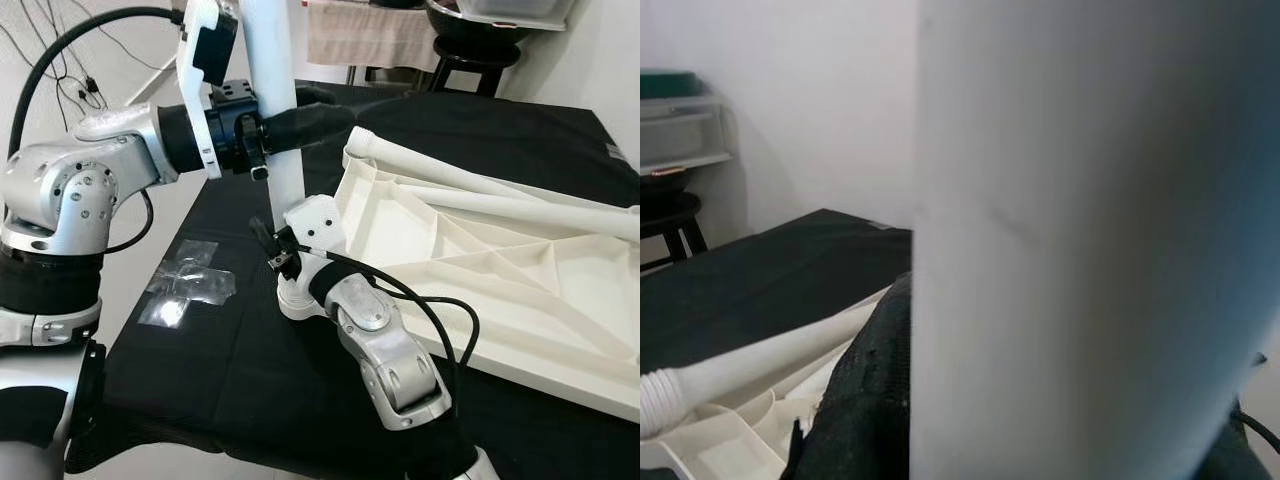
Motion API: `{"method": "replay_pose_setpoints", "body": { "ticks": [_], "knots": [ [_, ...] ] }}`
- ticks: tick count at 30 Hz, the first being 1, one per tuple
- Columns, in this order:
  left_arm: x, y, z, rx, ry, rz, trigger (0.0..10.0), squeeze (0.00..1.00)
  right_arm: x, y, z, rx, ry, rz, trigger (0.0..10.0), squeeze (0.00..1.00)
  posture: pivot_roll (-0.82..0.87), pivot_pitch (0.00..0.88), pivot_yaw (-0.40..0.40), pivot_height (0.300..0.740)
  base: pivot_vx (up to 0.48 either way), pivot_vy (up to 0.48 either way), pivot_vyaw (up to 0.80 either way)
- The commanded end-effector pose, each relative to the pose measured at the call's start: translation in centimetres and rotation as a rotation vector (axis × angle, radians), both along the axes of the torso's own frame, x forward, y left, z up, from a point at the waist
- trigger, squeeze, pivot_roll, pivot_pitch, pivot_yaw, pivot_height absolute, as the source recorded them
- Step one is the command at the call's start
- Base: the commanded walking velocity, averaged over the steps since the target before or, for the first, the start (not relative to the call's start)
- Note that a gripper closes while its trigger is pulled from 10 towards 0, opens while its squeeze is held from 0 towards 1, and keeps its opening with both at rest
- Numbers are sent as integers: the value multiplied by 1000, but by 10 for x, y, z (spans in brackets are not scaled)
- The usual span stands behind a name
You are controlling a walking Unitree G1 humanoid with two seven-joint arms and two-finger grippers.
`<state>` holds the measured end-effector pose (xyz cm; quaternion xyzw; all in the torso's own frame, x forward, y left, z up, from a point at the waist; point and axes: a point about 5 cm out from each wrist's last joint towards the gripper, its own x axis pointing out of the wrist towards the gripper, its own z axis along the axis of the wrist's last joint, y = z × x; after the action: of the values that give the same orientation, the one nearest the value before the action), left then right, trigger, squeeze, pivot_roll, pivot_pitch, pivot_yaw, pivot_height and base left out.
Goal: Building children table
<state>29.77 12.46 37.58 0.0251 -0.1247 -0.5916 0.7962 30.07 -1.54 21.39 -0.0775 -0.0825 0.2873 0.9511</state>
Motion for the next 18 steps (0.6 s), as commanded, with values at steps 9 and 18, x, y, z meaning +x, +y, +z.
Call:
{"method": "replay_pose_setpoints", "body": {
  "ticks": [9, 18],
  "knots": [
    [-5, -3, -1, 17, 7, -70, 0, 0, 34, -46, 21, -122, -24, 527, 10000, 0, 60, 175, -53, 740, 0, 0, 0],
    [-9, -3, -2, 26, 7, -88, 0, 0, 45, -53, 18, -183, 71, 762, 10000, 0, 71, 177, -44, 740, 0, 0, 0]
  ]
}}
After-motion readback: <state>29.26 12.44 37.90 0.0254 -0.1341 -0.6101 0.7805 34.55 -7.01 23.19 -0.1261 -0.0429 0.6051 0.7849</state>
